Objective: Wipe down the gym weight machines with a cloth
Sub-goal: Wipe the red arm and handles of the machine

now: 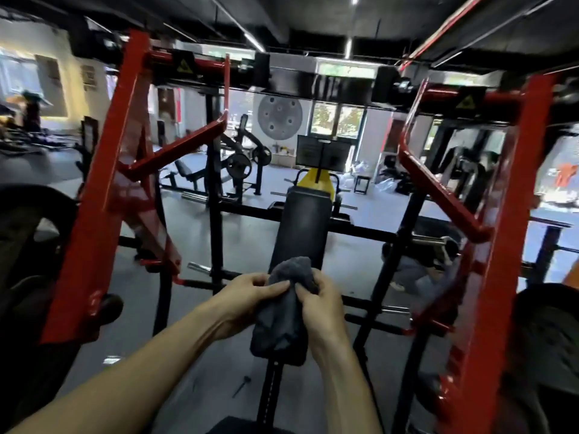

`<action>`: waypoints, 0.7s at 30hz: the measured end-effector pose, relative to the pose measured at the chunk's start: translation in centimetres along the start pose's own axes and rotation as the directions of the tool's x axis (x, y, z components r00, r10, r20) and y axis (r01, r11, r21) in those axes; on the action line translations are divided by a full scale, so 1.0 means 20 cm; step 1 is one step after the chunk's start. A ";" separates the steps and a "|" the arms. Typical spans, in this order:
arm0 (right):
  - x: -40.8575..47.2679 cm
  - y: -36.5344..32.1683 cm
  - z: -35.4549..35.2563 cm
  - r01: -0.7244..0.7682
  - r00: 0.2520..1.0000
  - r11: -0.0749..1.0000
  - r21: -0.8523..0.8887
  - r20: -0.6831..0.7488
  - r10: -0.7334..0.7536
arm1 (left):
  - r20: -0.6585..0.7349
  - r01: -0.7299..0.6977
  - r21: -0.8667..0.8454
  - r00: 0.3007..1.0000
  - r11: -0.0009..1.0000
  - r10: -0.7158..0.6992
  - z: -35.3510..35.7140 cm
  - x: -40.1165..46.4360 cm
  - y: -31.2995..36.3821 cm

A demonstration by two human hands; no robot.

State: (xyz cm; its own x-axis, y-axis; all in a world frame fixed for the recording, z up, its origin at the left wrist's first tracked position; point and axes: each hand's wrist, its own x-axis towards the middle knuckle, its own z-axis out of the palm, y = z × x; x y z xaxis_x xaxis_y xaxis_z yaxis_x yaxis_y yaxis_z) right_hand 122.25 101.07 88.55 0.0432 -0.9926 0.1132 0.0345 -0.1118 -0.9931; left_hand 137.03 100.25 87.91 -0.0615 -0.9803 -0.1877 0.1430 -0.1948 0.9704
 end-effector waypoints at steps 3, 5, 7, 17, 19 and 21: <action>0.05 -0.15 -0.06 0.053 0.991 0.990 -0.133 -0.113 -0.068 | 0.068 -0.057 -0.106 0.996 0.993 0.064 0.11 0.12 0.07; 0.10 -0.25 -0.10 0.070 0.967 0.956 -0.286 -0.214 -0.135 | 0.082 -0.149 -0.052 0.985 0.987 0.153 0.20 0.22 0.13; 0.13 -0.33 -0.15 0.046 0.949 0.872 -0.488 -0.251 -0.191 | 0.072 -0.218 -0.031 0.973 0.976 0.219 0.31 0.26 0.17; 0.12 -0.99 -0.67 -0.298 0.944 -0.061 -0.953 -0.284 -0.166 | 0.037 -0.193 -0.255 0.977 0.947 0.209 1.00 0.29 0.21; 0.10 -1.11 -0.78 -0.139 0.989 -0.284 -0.949 -0.121 -0.080 | 0.079 -0.235 -0.270 0.961 0.934 0.264 1.13 0.26 0.22; 0.07 -1.17 -0.85 0.030 0.996 -0.545 -0.838 -0.024 0.091 | 0.161 -0.294 -0.260 0.926 0.920 0.341 1.24 0.25 0.21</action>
State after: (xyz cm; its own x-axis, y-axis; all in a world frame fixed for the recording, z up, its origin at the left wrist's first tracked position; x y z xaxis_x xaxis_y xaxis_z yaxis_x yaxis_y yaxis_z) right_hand 104.50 101.48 111.41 0.0225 -0.9995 0.0220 -0.8540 -0.0078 0.5202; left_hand 112.79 95.41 94.89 -0.1676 -0.9690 0.1818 0.4064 0.1001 0.9082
